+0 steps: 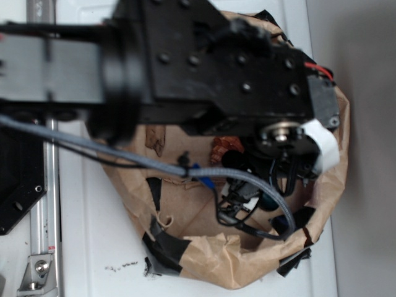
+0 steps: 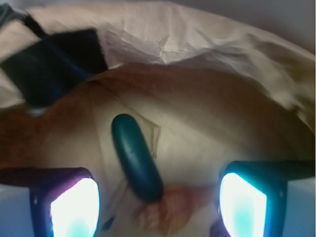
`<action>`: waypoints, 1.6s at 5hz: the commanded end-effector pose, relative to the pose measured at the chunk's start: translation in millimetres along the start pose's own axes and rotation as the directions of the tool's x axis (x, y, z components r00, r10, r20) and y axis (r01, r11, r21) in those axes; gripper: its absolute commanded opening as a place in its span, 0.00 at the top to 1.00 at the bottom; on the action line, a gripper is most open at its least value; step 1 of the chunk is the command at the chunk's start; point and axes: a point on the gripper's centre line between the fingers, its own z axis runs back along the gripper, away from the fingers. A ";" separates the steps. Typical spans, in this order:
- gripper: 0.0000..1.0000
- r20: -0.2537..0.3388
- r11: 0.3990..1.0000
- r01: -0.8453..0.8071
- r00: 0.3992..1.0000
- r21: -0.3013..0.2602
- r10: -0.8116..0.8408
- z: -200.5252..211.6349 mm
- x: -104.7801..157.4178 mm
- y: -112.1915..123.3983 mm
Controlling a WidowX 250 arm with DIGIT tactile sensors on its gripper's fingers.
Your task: Grab the plastic pickle.
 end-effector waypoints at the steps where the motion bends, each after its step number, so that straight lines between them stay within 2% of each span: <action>1: 0.00 0.038 0.967 0.252 0.967 0.037 -0.253 -21.7 5.1 -32.5; 2: 0.00 -0.025 0.964 0.266 0.964 0.026 -0.265 -47.8 1.1 -34.5; 3: 0.42 -0.059 0.965 0.260 0.965 0.032 -0.257 -72.0 6.3 -26.9; 4: 1.00 -0.071 0.982 0.187 0.980 0.034 -0.184 -74.4 7.9 -24.8; 5: 1.00 -0.047 0.997 0.056 0.997 0.059 -0.054 -50.4 6.8 -14.2; 6: 1.00 0.052 0.977 -0.198 0.980 0.073 0.194 3.5 -4.7 -3.6; 7: 1.00 0.090 0.895 -0.430 0.902 0.118 0.422 57.5 -20.0 -0.7; 8: 1.00 0.095 0.844 -0.516 0.857 0.146 0.507 82.1 -20.0 -6.0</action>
